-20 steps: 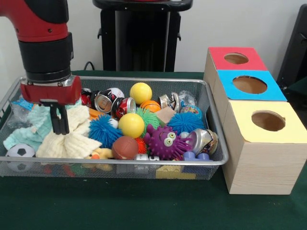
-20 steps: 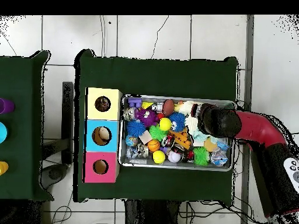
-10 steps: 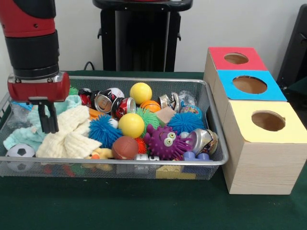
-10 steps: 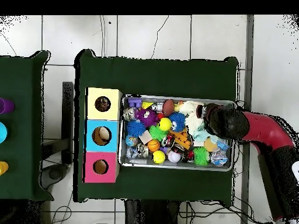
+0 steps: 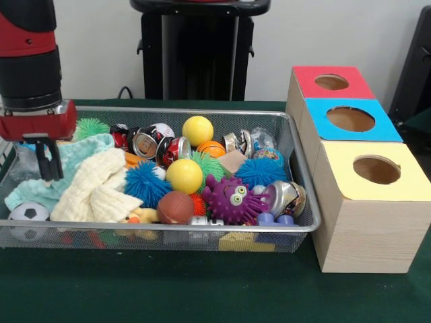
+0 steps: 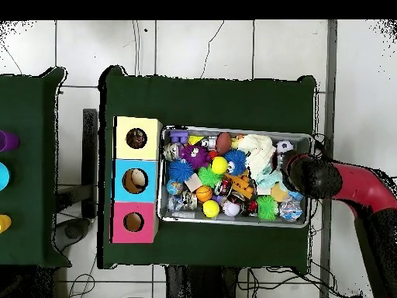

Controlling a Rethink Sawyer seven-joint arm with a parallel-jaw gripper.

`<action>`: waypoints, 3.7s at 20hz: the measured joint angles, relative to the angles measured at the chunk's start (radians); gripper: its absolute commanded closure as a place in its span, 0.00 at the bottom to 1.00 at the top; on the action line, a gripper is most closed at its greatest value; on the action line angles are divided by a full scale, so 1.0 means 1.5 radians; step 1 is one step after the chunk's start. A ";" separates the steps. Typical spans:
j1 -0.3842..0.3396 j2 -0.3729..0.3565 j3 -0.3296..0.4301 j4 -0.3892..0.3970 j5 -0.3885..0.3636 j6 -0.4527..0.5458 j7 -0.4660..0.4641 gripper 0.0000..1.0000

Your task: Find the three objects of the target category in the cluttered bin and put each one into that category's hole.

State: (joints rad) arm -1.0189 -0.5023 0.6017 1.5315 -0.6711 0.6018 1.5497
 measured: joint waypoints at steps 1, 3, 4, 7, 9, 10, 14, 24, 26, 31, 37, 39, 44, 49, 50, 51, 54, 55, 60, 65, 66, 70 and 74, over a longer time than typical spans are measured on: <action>-0.005 0.003 0.000 0.002 -0.005 0.000 0.000 1.00; -0.020 0.009 0.000 0.010 -0.016 0.000 0.000 1.00; -0.030 0.013 0.001 0.016 -0.024 0.000 0.000 1.00; -0.043 0.017 0.001 0.027 -0.033 0.000 0.000 1.00; -0.055 0.017 0.001 0.040 -0.043 -0.003 0.000 1.00; -0.061 0.018 0.001 0.047 -0.050 -0.005 0.000 1.00; -0.069 0.019 0.001 0.059 -0.060 -0.011 0.000 1.00; -0.073 0.054 0.001 0.079 -0.094 -0.081 0.000 1.00; -0.069 0.065 0.000 0.079 -0.101 -0.104 0.000 1.00; -0.059 0.094 -0.003 0.079 -0.118 -0.177 0.000 1.00; -0.053 0.106 -0.015 0.079 -0.118 -0.237 0.000 1.00; -0.050 0.106 -0.019 0.079 -0.118 -0.246 0.000 1.00; -0.043 0.105 -0.031 0.082 -0.118 -0.270 0.000 1.00; -0.041 0.105 -0.048 0.095 -0.118 -0.321 0.000 1.00; -0.040 0.105 -0.051 0.100 -0.118 -0.335 0.000 1.00; -0.037 0.105 -0.060 0.108 -0.118 -0.364 0.000 1.00; -0.028 0.104 -0.076 0.122 -0.115 -0.403 0.000 1.00; -0.023 0.104 -0.083 0.126 -0.114 -0.418 0.000 1.00; -0.011 0.104 -0.107 0.145 -0.098 -0.471 0.000 1.00; -0.012 0.108 -0.114 0.162 -0.082 -0.486 0.000 1.00; -0.012 0.108 -0.114 0.162 -0.081 -0.488 0.000 1.00; -0.015 0.113 -0.115 0.164 -0.076 -0.498 0.000 1.00; -0.020 0.118 -0.115 0.166 -0.076 -0.513 0.000 1.00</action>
State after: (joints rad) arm -1.0486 -0.3255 0.4285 1.7811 -0.7851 -0.1676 1.5497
